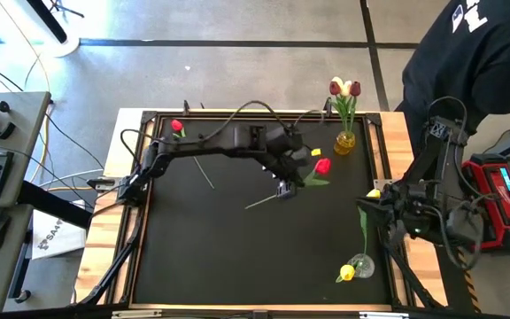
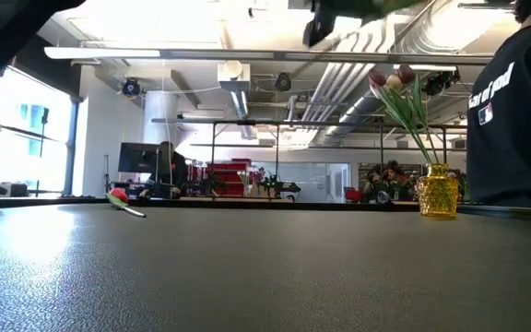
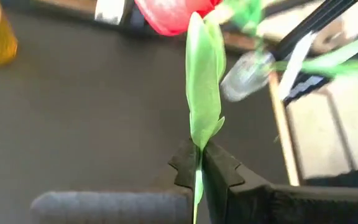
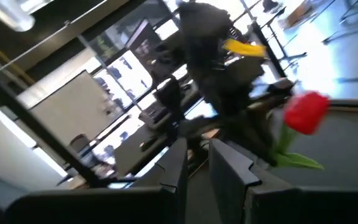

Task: Sort flowers into vase by color
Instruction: Put the bottom red flower into the transparent flower vase

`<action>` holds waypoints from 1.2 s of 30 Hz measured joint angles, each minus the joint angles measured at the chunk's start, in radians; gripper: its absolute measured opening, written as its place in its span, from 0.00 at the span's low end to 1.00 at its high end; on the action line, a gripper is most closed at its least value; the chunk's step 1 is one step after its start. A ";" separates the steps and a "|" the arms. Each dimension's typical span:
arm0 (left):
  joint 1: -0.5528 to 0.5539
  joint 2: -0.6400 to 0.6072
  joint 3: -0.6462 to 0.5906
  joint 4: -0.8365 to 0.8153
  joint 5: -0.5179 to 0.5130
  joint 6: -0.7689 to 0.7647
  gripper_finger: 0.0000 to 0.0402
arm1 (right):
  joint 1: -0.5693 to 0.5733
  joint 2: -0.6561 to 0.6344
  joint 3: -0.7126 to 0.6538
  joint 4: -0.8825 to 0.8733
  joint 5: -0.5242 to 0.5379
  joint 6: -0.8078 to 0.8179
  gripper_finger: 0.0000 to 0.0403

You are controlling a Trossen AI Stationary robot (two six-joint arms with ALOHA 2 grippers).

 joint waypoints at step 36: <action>-0.056 -0.042 0.007 0.374 0.182 -0.018 0.00 | -0.401 0.006 0.000 -0.099 -0.469 -0.088 0.19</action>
